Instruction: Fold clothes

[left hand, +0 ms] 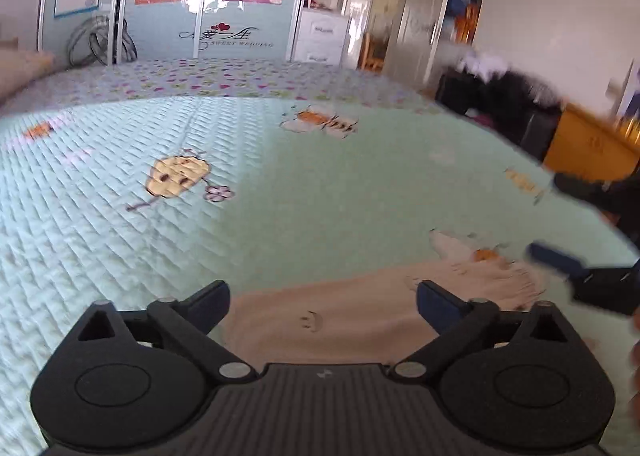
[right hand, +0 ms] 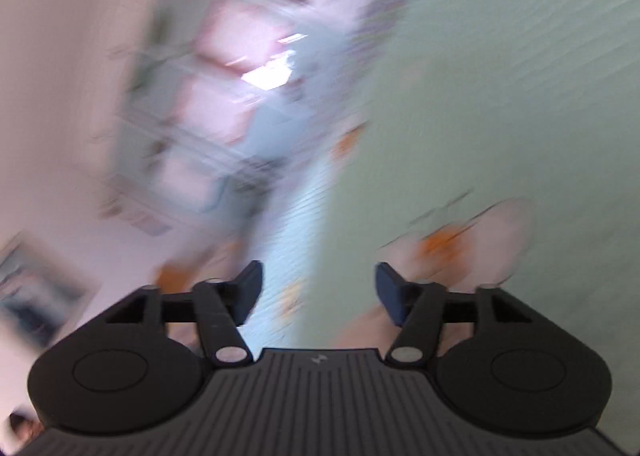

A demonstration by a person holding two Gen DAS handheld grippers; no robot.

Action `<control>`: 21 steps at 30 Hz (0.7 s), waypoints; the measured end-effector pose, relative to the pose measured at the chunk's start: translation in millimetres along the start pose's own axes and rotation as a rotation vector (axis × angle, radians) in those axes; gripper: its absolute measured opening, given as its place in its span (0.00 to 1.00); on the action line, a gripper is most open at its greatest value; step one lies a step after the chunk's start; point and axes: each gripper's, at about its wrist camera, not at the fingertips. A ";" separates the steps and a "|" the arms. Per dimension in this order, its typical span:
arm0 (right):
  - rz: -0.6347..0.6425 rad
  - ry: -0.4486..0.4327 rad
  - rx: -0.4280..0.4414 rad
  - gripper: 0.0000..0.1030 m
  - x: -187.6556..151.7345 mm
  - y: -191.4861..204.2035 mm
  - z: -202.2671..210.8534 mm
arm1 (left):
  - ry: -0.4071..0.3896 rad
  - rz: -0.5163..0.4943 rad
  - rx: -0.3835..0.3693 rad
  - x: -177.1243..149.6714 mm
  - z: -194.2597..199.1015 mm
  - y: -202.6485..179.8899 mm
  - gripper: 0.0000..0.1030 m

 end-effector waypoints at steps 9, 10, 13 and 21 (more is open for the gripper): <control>0.310 0.034 -0.318 0.73 -21.7 59.7 13.8 | 0.041 -0.051 0.290 -13.5 62.9 -43.7 0.99; 0.361 0.042 -0.333 0.80 -31.2 76.5 23.3 | 0.048 -0.054 0.337 -15.1 70.0 -53.0 0.99; 0.500 0.066 -0.368 0.86 -60.8 123.8 50.3 | 0.059 -0.086 0.420 -23.2 95.5 -82.4 0.99; 0.667 0.033 -0.420 0.88 -97.7 179.5 104.0 | 0.032 -0.133 0.406 -33.8 172.4 -122.6 0.99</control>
Point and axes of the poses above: each gripper's, at about its wrist camera, not at the fingertips, and z roughly against the way its jaws point, y to its left, x to its top, and after that the axes turned 1 degree about -z, right-handed
